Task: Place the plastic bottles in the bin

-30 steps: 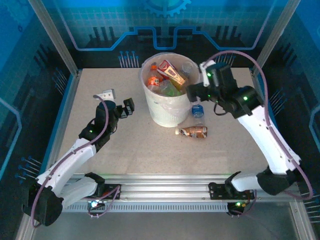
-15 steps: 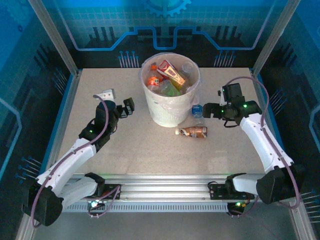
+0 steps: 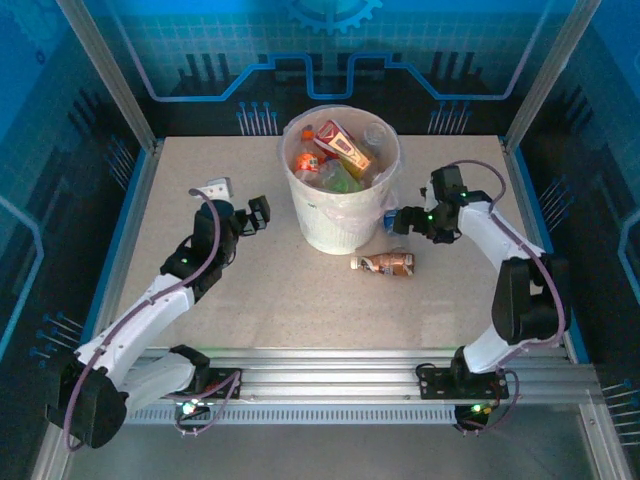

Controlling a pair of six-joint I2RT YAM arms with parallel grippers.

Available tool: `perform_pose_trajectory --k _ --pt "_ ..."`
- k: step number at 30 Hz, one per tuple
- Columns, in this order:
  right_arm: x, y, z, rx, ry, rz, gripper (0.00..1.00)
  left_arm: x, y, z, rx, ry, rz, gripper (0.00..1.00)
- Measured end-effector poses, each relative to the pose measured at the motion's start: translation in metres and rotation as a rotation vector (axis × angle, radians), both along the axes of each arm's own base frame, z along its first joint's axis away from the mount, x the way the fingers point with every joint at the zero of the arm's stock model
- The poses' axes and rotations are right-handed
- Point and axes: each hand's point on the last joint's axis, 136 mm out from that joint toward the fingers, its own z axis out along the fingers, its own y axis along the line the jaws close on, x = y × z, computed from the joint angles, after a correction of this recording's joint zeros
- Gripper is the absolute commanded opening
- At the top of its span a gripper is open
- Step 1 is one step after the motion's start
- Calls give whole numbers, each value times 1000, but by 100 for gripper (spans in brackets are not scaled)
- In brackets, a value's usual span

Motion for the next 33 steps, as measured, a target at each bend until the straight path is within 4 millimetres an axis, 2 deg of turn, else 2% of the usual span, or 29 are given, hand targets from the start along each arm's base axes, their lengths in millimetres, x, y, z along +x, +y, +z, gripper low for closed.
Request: perform_pose_trajectory --k 6,16,24,33 --pt "19 3 -19 0 29 8 90 0 0 -1 1 3 0 99" --pt "39 9 -39 11 54 29 88 0 0 -1 1 3 0 99" --pt "38 5 -63 -18 104 25 79 0 0 -1 1 3 0 99" --pt "44 -11 -63 -66 94 -4 68 0 0 -1 1 3 0 99"
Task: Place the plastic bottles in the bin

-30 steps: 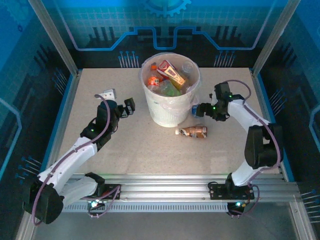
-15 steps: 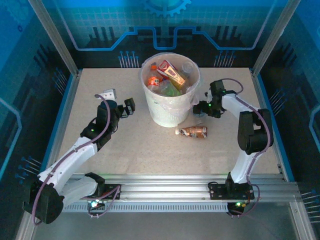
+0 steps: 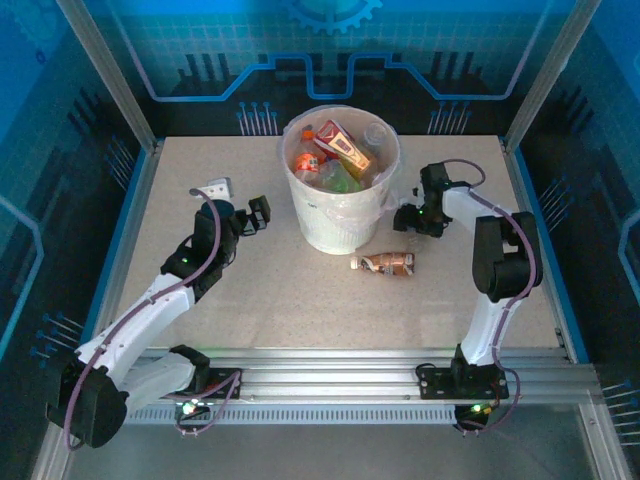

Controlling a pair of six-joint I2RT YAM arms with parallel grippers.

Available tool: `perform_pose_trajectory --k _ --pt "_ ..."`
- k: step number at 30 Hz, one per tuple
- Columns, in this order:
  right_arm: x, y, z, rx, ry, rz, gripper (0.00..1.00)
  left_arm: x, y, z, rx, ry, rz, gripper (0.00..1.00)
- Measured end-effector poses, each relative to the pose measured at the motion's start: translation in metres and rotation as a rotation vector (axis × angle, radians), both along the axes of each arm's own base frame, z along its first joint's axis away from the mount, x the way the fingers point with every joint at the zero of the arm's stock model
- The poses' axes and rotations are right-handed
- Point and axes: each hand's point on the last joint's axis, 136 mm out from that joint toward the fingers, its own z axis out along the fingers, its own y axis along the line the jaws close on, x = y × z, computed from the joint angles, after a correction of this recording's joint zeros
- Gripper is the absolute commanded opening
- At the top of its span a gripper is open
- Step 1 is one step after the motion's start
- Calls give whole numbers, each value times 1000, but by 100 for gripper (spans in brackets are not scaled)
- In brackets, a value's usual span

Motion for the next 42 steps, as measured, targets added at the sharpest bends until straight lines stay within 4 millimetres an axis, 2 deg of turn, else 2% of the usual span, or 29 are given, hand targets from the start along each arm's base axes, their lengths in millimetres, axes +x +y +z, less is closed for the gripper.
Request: perform_pose_trajectory --k 13,16,19,24,28,32,37,42 --pt "5 -12 2 -46 -13 -12 42 0 0 0 0 0 0 99" --pt "5 -16 7 -63 -22 -17 39 0 0 0 0 0 0 99" --pt "3 -18 22 -72 -52 -23 36 0 0 0 1 0 0 99" --pt "-3 -23 67 -89 -149 -36 33 0 0 0 0 0 0 99" --pt "-11 -29 122 -105 -277 -55 32 0 0 0 0 0 0 99" --pt "-27 -28 184 -103 -431 -68 31 0 0 1 0 -2 0 99" --pt "-50 -5 246 -66 -590 -22 31 0 0 3 -4 -10 -1 99" --pt "-60 37 306 -28 -732 98 32 0 0 3 -5 -12 0 99"
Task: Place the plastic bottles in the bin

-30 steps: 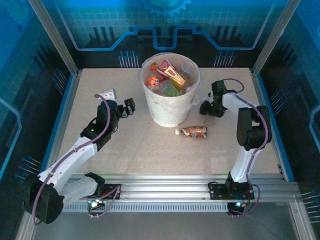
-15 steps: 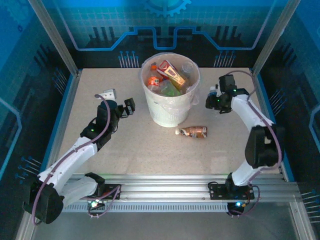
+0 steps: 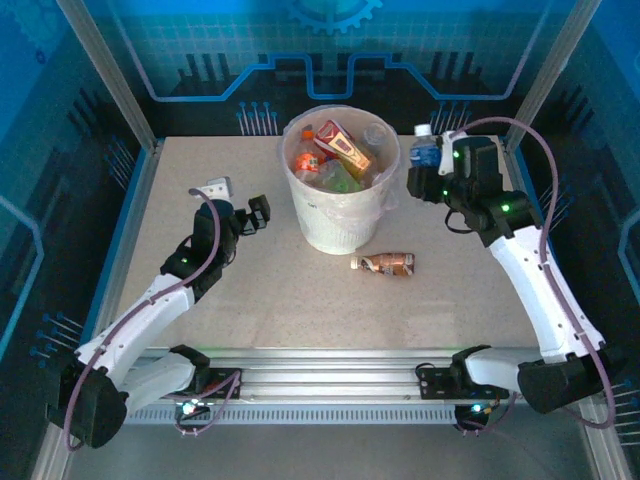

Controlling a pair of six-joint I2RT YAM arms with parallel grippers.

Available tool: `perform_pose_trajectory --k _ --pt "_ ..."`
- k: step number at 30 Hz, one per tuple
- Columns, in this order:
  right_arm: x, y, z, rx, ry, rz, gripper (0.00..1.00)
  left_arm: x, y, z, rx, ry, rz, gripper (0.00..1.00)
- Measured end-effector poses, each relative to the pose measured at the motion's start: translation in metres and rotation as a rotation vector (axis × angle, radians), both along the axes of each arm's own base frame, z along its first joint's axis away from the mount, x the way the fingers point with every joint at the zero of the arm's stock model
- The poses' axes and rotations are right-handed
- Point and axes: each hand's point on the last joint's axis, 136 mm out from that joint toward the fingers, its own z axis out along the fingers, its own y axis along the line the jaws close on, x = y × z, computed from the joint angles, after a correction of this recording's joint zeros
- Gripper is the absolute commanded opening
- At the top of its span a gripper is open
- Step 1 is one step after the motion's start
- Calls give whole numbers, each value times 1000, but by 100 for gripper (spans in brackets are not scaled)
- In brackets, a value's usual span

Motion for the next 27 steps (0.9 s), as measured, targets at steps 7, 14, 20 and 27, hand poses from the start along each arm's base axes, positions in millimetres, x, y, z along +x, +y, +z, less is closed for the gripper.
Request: perform_pose_trajectory --k 7,14,20,27 --pt "1 57 63 -21 -141 176 33 0 -2 0 -6 0 -12 99" --pt "27 116 73 -14 -149 286 35 0 -4 4 -13 -8 -23 99" --pt "49 167 74 6 -150 339 36 3 -7 23 -31 -46 -32 99" --pt "75 213 77 23 -162 332 40 8 -7 57 -58 -116 -28 99"
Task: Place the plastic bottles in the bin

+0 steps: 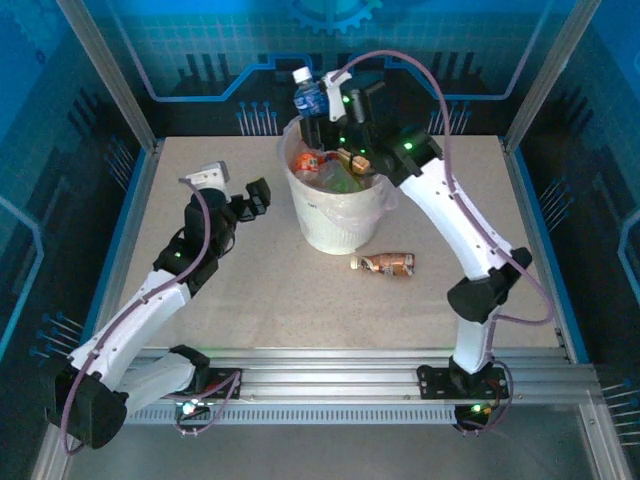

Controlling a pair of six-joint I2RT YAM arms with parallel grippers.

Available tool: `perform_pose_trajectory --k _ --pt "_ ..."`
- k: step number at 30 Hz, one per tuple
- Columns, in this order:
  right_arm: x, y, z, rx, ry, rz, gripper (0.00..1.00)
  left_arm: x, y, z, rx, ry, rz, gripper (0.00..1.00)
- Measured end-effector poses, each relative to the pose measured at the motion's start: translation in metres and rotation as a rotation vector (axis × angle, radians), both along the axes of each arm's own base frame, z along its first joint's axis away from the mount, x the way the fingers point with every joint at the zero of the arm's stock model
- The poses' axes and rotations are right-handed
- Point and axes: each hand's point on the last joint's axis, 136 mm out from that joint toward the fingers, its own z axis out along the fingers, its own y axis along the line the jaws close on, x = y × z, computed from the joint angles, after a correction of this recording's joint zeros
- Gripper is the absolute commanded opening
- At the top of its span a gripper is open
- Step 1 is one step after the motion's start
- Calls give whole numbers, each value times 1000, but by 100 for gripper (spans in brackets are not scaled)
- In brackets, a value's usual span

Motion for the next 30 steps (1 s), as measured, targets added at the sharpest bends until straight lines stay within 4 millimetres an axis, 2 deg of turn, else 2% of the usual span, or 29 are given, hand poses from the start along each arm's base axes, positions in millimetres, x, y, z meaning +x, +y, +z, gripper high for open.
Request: perform_pose_trajectory --k 6,11,14,18,23,30 --pt "14 22 -20 -18 30 -25 43 14 11 41 -37 -62 35 99" --pt "20 25 -47 -59 82 -46 46 35 17 69 -105 -91 38 99" --pt "22 25 -56 -76 100 -53 49 46 16 71 -144 -85 21 99" --pt "21 25 -63 -85 116 -55 53 62 14 64 -200 -57 -3 99" --pt "20 26 -76 -101 141 -55 63 83 5 67 -245 -49 -44 97" --pt "18 29 -82 -100 161 -49 73 111 -18 81 -307 -74 -139 85"
